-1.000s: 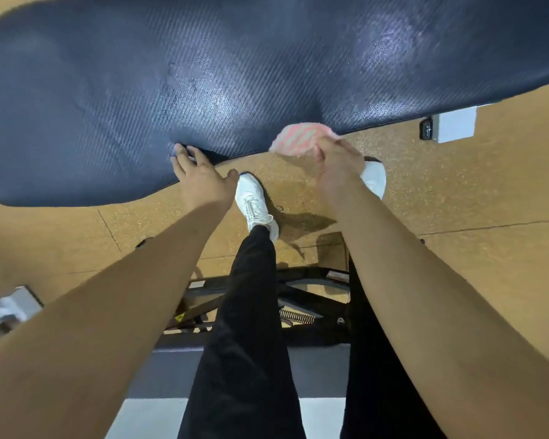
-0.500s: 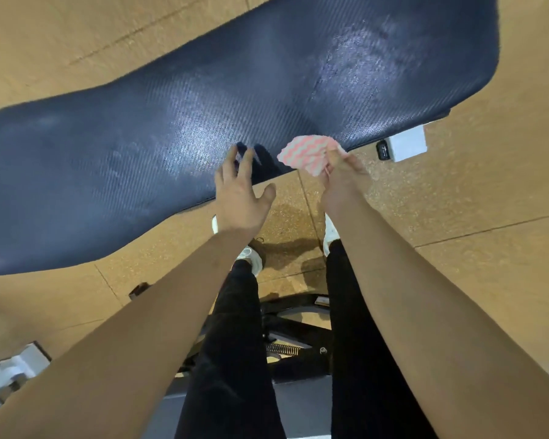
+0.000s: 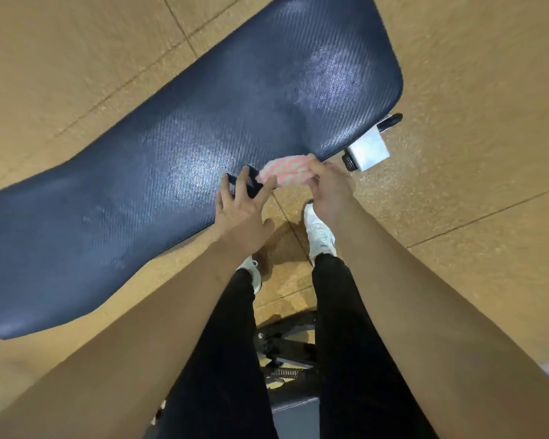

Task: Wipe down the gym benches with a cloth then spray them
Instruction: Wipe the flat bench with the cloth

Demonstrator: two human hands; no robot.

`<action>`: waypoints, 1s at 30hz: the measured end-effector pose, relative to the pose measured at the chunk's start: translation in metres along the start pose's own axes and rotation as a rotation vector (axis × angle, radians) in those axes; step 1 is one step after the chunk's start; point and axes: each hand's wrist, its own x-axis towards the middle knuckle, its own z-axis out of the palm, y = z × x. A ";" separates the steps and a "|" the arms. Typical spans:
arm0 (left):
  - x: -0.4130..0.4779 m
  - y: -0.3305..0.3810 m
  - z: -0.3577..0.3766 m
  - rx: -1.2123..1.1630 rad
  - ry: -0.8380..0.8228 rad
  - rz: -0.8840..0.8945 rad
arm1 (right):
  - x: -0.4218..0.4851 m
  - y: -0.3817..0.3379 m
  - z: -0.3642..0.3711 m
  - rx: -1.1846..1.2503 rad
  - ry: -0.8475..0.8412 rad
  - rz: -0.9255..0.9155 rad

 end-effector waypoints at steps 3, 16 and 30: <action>0.005 0.009 -0.002 0.009 0.037 -0.036 | -0.004 -0.004 -0.004 -0.096 -0.109 0.084; 0.011 -0.011 -0.011 0.090 0.075 0.048 | -0.024 -0.013 0.004 -0.028 -0.246 0.339; 0.026 -0.014 -0.023 0.152 0.139 0.261 | 0.001 -0.034 -0.004 0.239 0.041 0.250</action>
